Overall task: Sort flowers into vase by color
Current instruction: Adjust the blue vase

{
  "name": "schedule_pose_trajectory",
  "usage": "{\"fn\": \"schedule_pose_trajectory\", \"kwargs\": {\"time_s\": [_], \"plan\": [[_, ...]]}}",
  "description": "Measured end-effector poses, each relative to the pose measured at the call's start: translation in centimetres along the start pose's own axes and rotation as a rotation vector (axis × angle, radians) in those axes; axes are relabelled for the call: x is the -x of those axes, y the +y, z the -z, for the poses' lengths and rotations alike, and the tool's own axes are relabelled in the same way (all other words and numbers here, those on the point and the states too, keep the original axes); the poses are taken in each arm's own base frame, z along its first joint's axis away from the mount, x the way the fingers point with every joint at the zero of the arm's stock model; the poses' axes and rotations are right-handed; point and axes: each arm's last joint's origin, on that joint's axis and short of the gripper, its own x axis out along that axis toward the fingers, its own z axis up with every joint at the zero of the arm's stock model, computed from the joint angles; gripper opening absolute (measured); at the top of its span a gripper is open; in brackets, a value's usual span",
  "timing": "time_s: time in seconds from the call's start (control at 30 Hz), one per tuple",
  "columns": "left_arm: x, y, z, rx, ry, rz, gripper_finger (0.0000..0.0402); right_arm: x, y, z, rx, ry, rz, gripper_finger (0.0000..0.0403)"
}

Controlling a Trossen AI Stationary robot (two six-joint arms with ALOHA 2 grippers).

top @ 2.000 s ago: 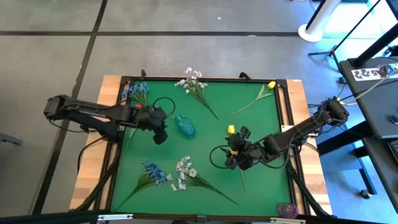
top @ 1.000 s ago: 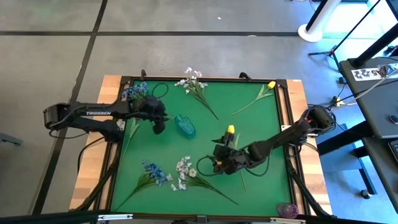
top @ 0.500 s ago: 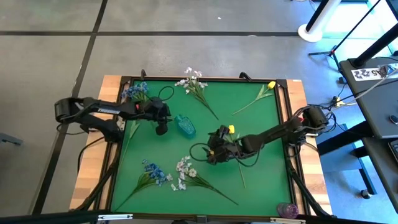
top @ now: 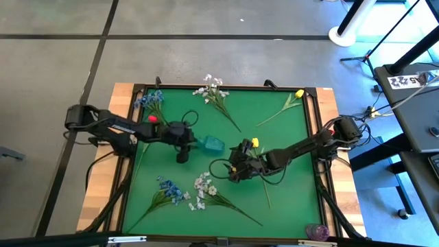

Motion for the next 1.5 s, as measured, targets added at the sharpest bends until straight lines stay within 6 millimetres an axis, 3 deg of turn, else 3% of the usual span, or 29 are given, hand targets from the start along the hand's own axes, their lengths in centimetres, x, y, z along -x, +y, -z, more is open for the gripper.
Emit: {"fn": "schedule_pose_trajectory", "kwargs": {"time_s": [0.2, 0.53, 0.73, 0.97, 1.2, 1.33, 1.5], "plan": [[0.1, -1.5, -0.5, -0.035, 0.032, -0.062, 0.0125, 0.0, 0.1, 0.0, 0.037, 0.009, -0.028, 0.0337], [1.8, -1.3, -1.0, -0.034, 0.223, -0.144, 0.0125, 0.0, 0.1, 0.0, 0.066, 0.013, -0.033, 0.0337], [2.0, 0.1, 0.0, -0.046, 0.316, -0.258, 0.0125, 0.0, 0.1, 0.0, 0.066, 0.013, -0.034, 0.0337], [1.6, 2.1, 0.9, 0.003, 0.307, -0.256, 0.0125, 0.0, 0.1, 0.1, 0.070, 0.017, -0.039, 0.0337], [-0.1, 2.3, 1.7, -0.022, 0.308, -0.233, 0.0123, 0.0, 0.1, 0.1, 0.069, 0.020, -0.040, 0.0337], [-1.0, 2.3, 1.9, -0.016, 0.303, -0.242, 0.0095, 0.0, 0.1, 0.1, 0.068, 0.027, -0.038, 0.0337], [-1.5, 2.1, 1.8, -0.003, 0.272, -0.245, 0.0019, 0.0, 0.0, 0.1, 0.066, 0.026, -0.036, 0.0337]]}}
